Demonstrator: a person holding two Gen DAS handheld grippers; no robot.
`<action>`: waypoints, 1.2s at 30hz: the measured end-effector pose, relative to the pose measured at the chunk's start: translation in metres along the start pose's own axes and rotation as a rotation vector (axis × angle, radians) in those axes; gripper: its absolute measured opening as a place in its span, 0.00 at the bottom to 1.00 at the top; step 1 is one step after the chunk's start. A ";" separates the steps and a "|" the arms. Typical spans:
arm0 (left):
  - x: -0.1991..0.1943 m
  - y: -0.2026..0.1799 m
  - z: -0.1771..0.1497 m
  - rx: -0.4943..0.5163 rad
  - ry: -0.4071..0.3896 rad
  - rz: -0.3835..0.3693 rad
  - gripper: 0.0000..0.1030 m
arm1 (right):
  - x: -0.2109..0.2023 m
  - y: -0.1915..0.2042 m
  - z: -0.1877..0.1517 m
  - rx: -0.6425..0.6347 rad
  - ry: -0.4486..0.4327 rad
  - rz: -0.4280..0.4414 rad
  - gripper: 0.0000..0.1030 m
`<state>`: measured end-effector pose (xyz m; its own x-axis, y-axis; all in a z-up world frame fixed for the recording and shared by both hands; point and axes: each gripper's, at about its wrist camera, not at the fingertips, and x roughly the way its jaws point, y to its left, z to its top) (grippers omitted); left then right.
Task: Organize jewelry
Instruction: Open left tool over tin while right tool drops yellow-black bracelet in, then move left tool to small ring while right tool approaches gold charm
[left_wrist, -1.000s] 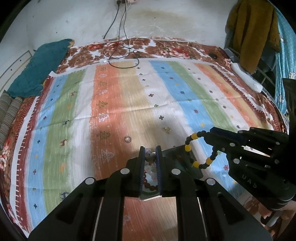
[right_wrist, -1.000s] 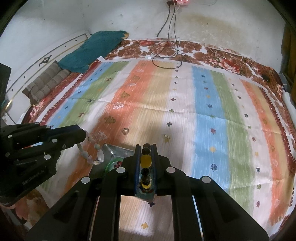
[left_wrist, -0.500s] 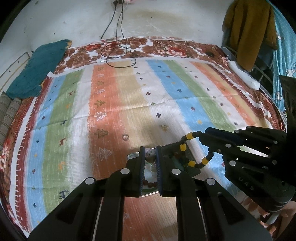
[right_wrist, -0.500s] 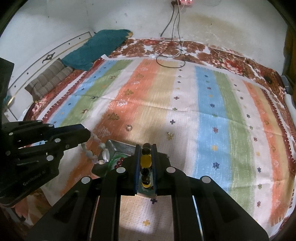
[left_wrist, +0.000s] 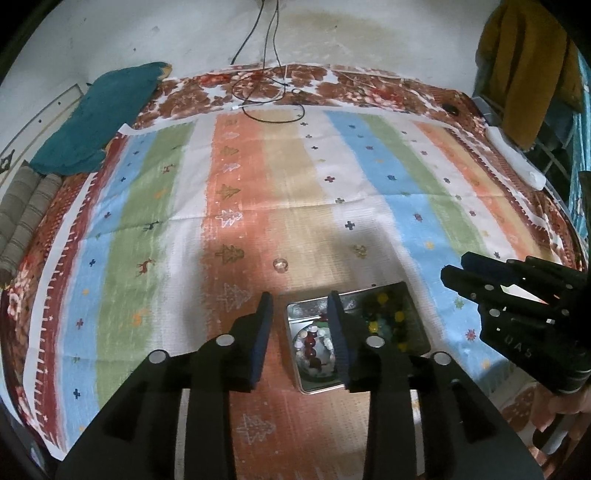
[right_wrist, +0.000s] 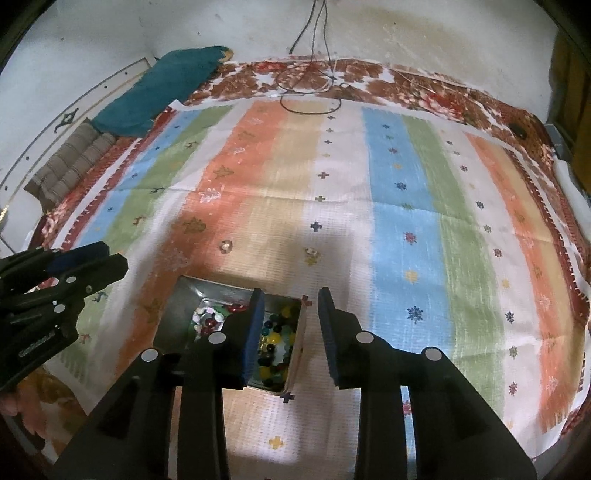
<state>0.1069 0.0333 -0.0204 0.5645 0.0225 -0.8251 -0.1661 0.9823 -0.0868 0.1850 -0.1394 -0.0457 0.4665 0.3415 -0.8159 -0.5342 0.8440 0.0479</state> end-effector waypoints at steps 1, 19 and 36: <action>0.001 0.001 0.000 -0.002 0.001 0.000 0.35 | 0.001 0.000 0.001 -0.001 0.003 -0.003 0.30; 0.045 0.018 0.017 -0.042 0.091 0.061 0.56 | 0.038 -0.002 0.018 -0.018 0.093 -0.036 0.41; 0.092 0.023 0.032 -0.026 0.198 0.106 0.59 | 0.077 -0.009 0.034 -0.013 0.171 -0.046 0.47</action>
<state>0.1811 0.0644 -0.0804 0.3734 0.0863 -0.9237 -0.2386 0.9711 -0.0058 0.2499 -0.1069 -0.0897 0.3642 0.2266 -0.9033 -0.5252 0.8510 0.0017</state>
